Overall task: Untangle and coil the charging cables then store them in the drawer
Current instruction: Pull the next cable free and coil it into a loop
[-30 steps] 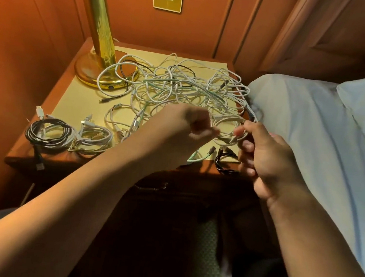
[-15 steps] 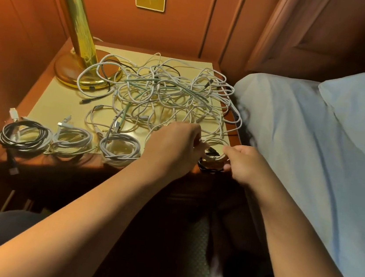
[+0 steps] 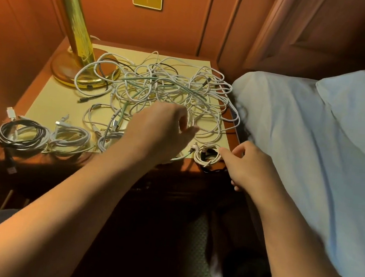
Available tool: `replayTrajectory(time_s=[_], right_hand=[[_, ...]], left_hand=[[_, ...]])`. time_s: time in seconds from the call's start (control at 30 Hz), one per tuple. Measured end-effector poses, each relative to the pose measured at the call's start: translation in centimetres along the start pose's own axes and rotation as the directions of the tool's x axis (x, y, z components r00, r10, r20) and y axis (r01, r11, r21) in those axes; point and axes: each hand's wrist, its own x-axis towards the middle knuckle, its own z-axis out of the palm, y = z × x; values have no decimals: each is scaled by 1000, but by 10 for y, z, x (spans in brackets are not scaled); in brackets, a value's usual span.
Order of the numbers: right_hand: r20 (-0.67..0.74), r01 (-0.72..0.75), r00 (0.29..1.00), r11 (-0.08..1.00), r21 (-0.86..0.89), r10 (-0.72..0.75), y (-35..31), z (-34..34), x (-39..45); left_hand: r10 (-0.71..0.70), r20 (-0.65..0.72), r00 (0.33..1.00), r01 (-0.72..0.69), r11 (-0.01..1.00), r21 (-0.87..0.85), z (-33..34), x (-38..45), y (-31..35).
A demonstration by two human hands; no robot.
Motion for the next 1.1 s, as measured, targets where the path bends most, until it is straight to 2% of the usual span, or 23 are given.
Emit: replayTrajectory(time_s=[0.17, 0.4, 0.47, 0.53, 0.6, 0.7, 0.87, 0.97, 1.1], right_hand=[[55, 4, 998, 1000, -7, -3, -1, 5, -2], [125, 55, 990, 996, 71, -63, -6, 15, 2], [49, 65, 997, 998, -1, -65, -5, 11, 1], [-86, 118, 989, 992, -36, -121, -8, 7, -1], [-201, 239, 952, 971, 18, -230, -17, 7, -6], [-250, 387, 899, 919, 72, -359, -35, 14, -13], [-206, 494, 857, 866, 72, -472, -63, 28, -13], [-101, 543, 839, 836, 77, -535, -80, 31, -8], [-37, 563, 826, 826, -5, -563, -97, 37, 6]], left_hand=[[-67, -31, 997, 68, 997, 22, -17, -7, -28], [-63, 5, 998, 63, 998, -25, -23, -21, -41], [-65, -16, 998, 63, 995, -76, -29, -27, -45], [-73, -62, 995, 64, 989, -132, -37, -30, -53], [-94, -118, 989, 73, 982, -172, -46, -31, -64], [-147, -175, 973, 114, 976, -184, -58, -33, -85], [-133, -179, 975, 97, 975, -199, -57, -43, -111], [-68, -131, 989, 37, 973, -229, -51, -46, -112], [25, -71, 997, -41, 971, -235, -37, -47, -100]])
